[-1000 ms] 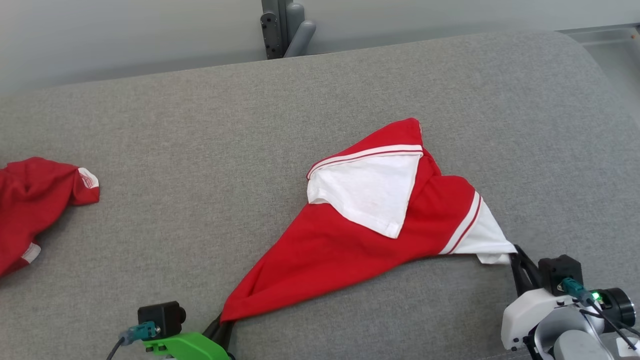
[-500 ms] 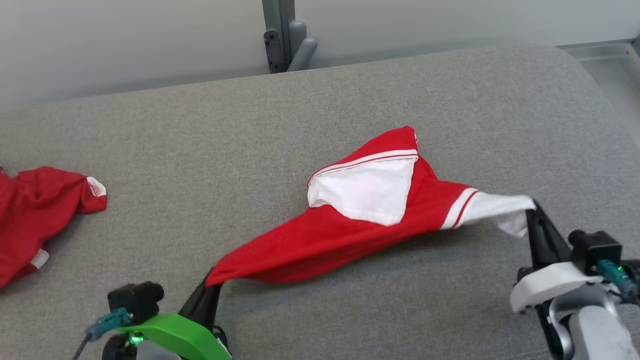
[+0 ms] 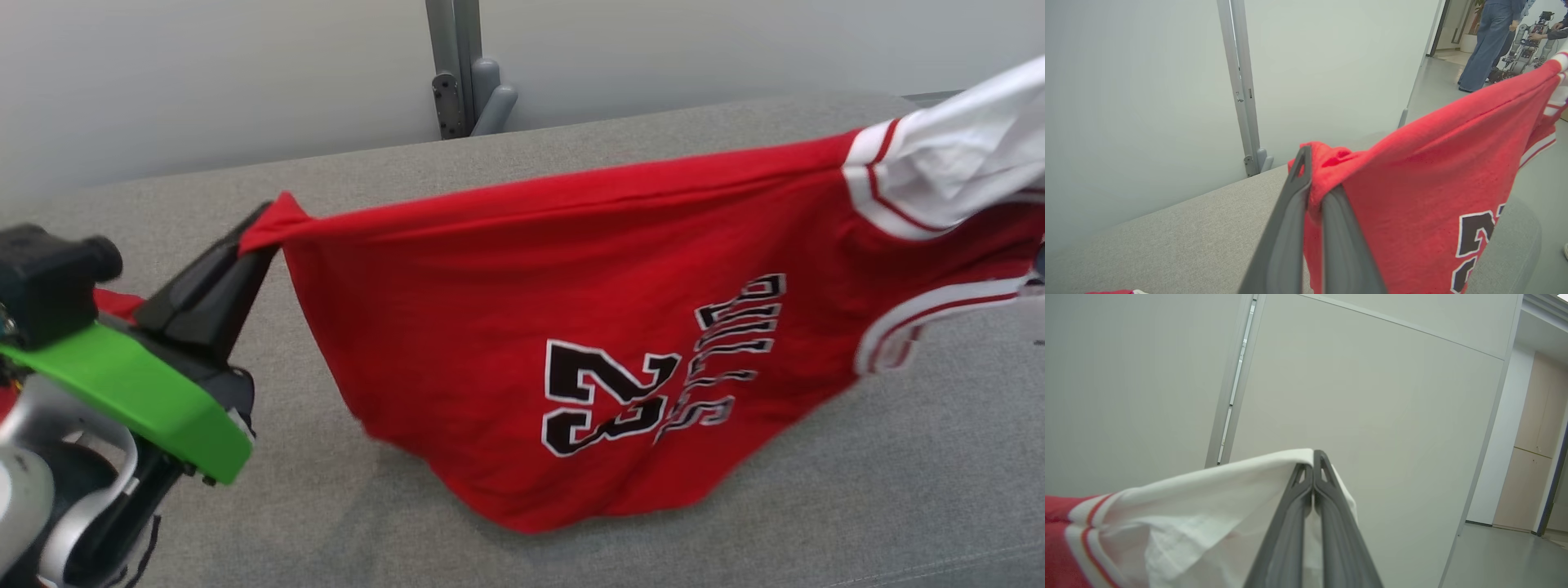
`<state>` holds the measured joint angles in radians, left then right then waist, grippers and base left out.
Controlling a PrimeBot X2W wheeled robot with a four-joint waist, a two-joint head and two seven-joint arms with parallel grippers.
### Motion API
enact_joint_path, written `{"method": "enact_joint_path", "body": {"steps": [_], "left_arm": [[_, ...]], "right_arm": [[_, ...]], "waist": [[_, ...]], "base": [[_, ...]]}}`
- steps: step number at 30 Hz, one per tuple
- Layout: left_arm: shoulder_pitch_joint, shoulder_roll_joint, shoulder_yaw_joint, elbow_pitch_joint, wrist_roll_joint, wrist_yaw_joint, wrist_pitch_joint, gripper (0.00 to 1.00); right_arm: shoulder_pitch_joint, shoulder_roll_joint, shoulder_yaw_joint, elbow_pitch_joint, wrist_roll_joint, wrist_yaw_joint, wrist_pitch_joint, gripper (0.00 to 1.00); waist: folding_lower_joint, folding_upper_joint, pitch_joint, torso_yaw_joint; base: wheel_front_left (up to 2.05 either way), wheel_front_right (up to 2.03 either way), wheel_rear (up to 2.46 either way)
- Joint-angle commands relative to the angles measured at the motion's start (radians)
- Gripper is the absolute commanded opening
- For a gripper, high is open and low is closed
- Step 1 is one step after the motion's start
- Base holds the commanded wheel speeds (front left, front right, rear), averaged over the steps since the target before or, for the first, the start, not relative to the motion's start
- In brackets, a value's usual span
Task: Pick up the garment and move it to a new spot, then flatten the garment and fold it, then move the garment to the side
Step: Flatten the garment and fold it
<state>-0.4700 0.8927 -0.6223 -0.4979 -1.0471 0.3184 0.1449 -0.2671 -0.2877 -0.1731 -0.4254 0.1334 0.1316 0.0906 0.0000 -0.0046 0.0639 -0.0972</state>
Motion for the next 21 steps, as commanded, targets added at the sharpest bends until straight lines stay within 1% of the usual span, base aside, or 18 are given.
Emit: {"method": "enact_joint_path", "body": {"steps": [1,6,8,10,12,14,16,17,18,20,21], "left_arm": [[-0.049,0.019,0.003,-0.007,0.008,-0.010,0.039,0.00],[-0.214,0.047,0.011,-0.007,0.012,-0.026,0.184,0.00],[-0.280,0.034,0.012,0.022,0.012,-0.034,0.231,0.00],[-0.352,0.010,0.006,0.065,0.011,-0.050,0.274,0.00],[-0.449,-0.020,0.010,0.125,0.034,-0.066,0.297,0.00],[-0.548,-0.068,-0.007,0.215,0.061,-0.088,0.318,0.00],[-0.664,-0.126,-0.019,0.326,0.111,-0.109,0.320,0.00],[-0.725,-0.150,-0.034,0.379,0.144,-0.128,0.314,0.00],[-0.790,-0.180,-0.044,0.439,0.184,-0.153,0.292,0.00],[-0.890,-0.239,-0.065,0.574,0.243,-0.192,0.245,0.00],[-0.935,-0.273,-0.063,0.635,0.263,-0.201,0.210,0.00]], "right_arm": [[-0.037,-0.024,-0.010,-0.015,0.014,-0.002,0.018,0.00],[-0.154,-0.098,-0.011,-0.031,0.052,-0.002,0.091,0.00],[-0.197,-0.124,0.011,-0.007,0.072,-0.002,0.118,0.00],[-0.256,-0.135,0.044,0.032,0.102,-0.002,0.135,0.00],[-0.341,-0.152,0.071,0.086,0.117,-0.002,0.141,0.00],[-0.444,-0.135,0.101,0.165,0.139,-0.002,0.141,0.00],[-0.579,-0.124,0.141,0.257,0.120,-0.001,0.135,0.00],[-0.652,-0.110,0.155,0.309,0.112,-0.002,0.129,0.00],[-0.727,-0.090,0.170,0.361,0.103,-0.002,0.118,0.00],[-0.871,-0.024,0.177,0.472,0.085,-0.002,0.084,0.00],[-0.937,0.008,0.172,0.523,0.067,-0.001,0.061,0.00]], "waist": [[0.0000,0.0046,0.016,-0.006],[0.0000,0.0046,0.080,-0.009],[0.0000,0.0046,0.121,-0.004],[0.0000,0.0046,0.176,0.002],[0.0000,0.0046,0.250,0.009],[0.0000,0.0046,0.324,0.023],[0.0000,0.0046,0.396,0.028],[0.0000,0.0046,0.429,0.031],[0.0000,0.0046,0.461,0.033],[0.0000,0.0046,0.514,0.030],[0.0000,0.0046,0.536,0.027]], "base": [[0.00,0.00,0.00],[0.00,0.00,0.00],[0.00,0.00,0.00],[0.00,0.00,0.00],[0.00,0.00,0.00],[0.00,0.00,0.00],[0.00,0.00,0.00],[0.00,0.00,0.00],[0.00,0.00,0.00],[0.00,0.00,0.00],[0.00,0.00,0.00]]}}
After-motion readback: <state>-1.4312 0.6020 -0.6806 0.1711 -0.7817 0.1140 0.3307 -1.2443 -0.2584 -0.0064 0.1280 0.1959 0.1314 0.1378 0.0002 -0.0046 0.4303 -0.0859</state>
